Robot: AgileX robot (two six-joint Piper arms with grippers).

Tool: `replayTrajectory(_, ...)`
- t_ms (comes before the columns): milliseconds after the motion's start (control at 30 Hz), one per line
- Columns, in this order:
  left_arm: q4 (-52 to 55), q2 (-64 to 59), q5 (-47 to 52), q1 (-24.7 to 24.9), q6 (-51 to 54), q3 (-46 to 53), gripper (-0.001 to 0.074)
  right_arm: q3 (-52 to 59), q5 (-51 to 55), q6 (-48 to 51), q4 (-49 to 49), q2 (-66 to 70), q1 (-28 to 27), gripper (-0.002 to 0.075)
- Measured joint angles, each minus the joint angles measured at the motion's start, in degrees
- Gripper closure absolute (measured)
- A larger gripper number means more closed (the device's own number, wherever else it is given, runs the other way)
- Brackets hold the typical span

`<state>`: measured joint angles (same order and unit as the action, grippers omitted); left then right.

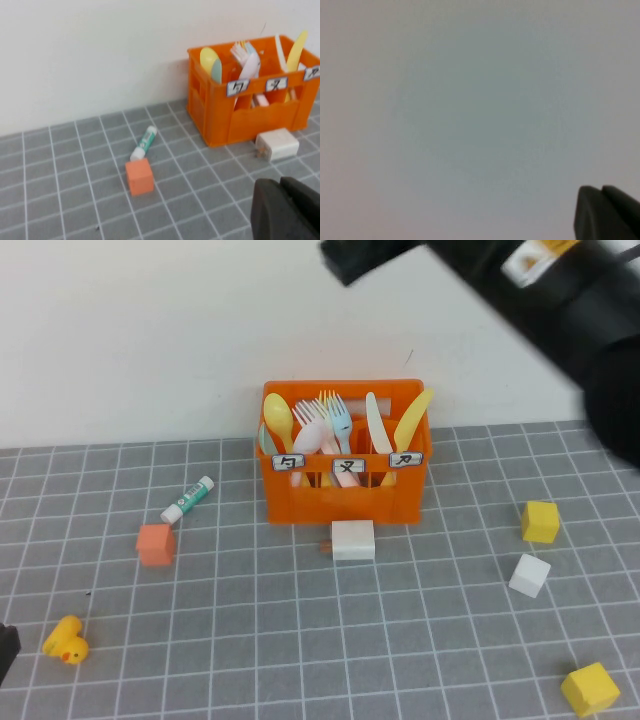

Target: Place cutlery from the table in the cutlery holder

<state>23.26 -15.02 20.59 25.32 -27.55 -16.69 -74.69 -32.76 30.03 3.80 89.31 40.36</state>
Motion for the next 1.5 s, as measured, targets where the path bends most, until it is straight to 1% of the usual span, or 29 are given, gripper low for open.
replayTrajectory(233,0.12,2.6,-1.47,0.0,0.0,0.0,0.0735,0.35,32.76,9.07,-0.54,-14.44,0.0,0.0727)
replayTrajectory(400,0.13,3.35,-2.05,0.0,0.0,0.0,0.0735,1.04,58.69,13.8,-1.99,-23.88,0.0,0.0727)
replayTrajectory(500,-0.53,3.35,-2.74,0.0,0.0,0.0,0.0735,4.49,70.04,13.92,-0.71,-29.07,0.0,0.0727)
replayTrajectory(600,-0.65,3.35,-3.23,0.0,0.0,0.0,0.0735,11.18,75.68,13.92,3.8,-35.43,0.0,0.0727)
replayTrajectory(700,-0.65,3.35,-4.53,0.0,0.0,0.69,0.0735,22.24,76.13,14.88,8.57,-44.0,0.0,0.0727)
replayTrajectory(833,-0.87,3.35,-7.54,0.0,0.0,2.17,0.0735,38.26,72.58,14.84,11.03,-56.57,0.0,0.0727)
replayTrajectory(867,-0.87,3.35,-8.06,0.0,0.0,2.46,0.0735,39.76,72.04,14.47,11.16,-57.96,0.0,0.0727)
replayTrajectory(967,-0.62,3.35,-8.76,0.0,0.0,3.12,0.0735,50.8,66.87,11.01,11.31,-68.43,0.0,0.0727)
replayTrajectory(1100,1.91,3.35,-9.1,0.0,0.0,3.67,0.0735,61.06,57.63,9.4,9.68,-78.48,0.0,0.0727)
replayTrajectory(1233,3.92,3.35,-9.33,0.0,0.12,3.67,0.0735,65.25,51.64,8.82,9.23,-84.0,0.0,0.0727)
replayTrajectory(1367,4.21,3.35,-8.51,0.0,0.24,3.67,0.0735,65.7,50.4,8.3,9.46,-85.84,0.0,0.0727)
replayTrajectory(1500,4.21,3.35,-5.23,0.0,-0.45,3.67,0.0735,65.95,50.26,7.94,9.84,-85.96,0.0,0.0727)
